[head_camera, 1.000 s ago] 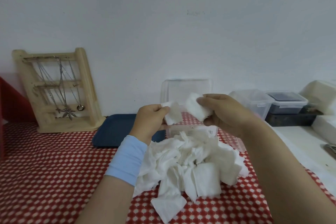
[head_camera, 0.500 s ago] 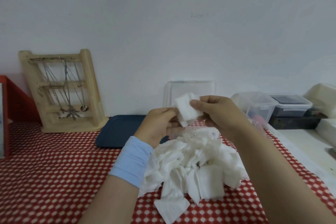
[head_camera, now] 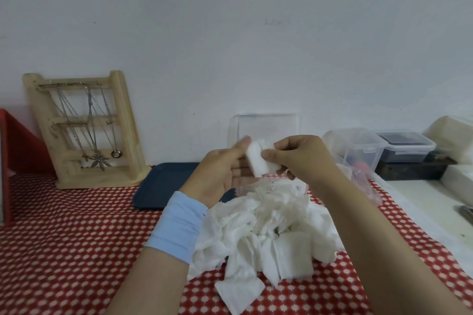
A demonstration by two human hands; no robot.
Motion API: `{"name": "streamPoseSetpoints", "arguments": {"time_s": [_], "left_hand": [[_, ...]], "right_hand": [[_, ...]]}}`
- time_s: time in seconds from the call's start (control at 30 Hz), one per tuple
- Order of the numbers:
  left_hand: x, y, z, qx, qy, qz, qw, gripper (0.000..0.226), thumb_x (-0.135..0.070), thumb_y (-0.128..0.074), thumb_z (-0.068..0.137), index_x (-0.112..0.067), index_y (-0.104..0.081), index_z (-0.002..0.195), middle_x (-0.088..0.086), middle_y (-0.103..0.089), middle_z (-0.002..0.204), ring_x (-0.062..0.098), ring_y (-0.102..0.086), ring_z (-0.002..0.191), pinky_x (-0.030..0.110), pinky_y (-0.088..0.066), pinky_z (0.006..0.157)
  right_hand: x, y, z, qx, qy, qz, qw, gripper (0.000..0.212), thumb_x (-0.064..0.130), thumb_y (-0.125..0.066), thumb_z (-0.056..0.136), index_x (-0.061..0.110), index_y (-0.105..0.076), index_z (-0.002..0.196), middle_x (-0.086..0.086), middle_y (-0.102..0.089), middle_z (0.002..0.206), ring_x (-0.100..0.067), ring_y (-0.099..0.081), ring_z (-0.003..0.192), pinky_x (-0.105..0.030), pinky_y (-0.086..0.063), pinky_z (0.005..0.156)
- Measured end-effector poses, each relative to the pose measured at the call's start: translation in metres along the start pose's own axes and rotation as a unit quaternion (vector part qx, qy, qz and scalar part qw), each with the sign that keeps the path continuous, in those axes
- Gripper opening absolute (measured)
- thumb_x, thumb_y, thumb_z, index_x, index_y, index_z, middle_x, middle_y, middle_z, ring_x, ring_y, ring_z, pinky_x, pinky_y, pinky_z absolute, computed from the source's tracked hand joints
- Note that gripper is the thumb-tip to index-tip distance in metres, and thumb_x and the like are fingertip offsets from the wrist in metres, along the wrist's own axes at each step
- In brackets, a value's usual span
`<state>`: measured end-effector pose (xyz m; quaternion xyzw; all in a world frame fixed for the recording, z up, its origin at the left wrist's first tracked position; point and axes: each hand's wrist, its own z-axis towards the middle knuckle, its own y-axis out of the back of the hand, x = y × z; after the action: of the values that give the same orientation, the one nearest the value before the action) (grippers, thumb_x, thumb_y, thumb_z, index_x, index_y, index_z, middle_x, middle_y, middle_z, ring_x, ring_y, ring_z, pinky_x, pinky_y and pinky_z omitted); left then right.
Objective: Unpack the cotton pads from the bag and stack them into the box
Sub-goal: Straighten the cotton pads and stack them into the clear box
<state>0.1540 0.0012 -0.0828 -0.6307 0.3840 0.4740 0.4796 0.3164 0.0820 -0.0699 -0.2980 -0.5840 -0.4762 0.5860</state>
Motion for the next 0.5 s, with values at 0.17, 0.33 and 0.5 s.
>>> {"name": "streamPoseSetpoints", "arguments": {"time_s": [0.17, 0.33, 0.5], "left_hand": [[0.002, 0.005, -0.001, 0.003, -0.012, 0.007, 1.0, 0.028, -0.014, -0.058, 0.101, 0.005, -0.067, 0.119, 0.016, -0.077, 0.11, 0.023, -0.076, 0.097, 0.027, -0.063, 0.073], [0.001, 0.004, -0.001, 0.009, 0.022, -0.065, 0.998, 0.023, -0.017, -0.056, 0.102, 0.0, -0.067, 0.113, 0.018, -0.076, 0.109, 0.023, -0.076, 0.093, 0.03, -0.064, 0.074], [0.004, 0.003, 0.002, -0.032, 0.004, -0.03, 0.999, 0.028, -0.016, -0.06, 0.101, 0.005, -0.066, 0.118, 0.023, -0.074, 0.115, 0.03, -0.074, 0.103, 0.032, -0.064, 0.078]], "right_hand": [[-0.002, 0.006, 0.002, 0.076, -0.084, 0.078, 0.99, 0.022, 0.036, -0.077, 0.086, 0.018, -0.08, 0.099, 0.003, -0.079, 0.089, -0.009, -0.068, 0.064, -0.027, -0.043, 0.062], [-0.008, 0.003, 0.005, 0.08, -0.124, 0.145, 0.978, 0.024, 0.034, -0.076, 0.087, 0.016, -0.079, 0.103, 0.001, -0.077, 0.091, -0.012, -0.066, 0.064, -0.028, -0.044, 0.063], [-0.006, -0.006, 0.002, -0.013, -0.051, 0.097, 0.994, 0.014, 0.027, -0.074, 0.091, 0.014, -0.079, 0.092, 0.001, -0.076, 0.079, -0.01, -0.064, 0.058, -0.023, -0.048, 0.052]]}}
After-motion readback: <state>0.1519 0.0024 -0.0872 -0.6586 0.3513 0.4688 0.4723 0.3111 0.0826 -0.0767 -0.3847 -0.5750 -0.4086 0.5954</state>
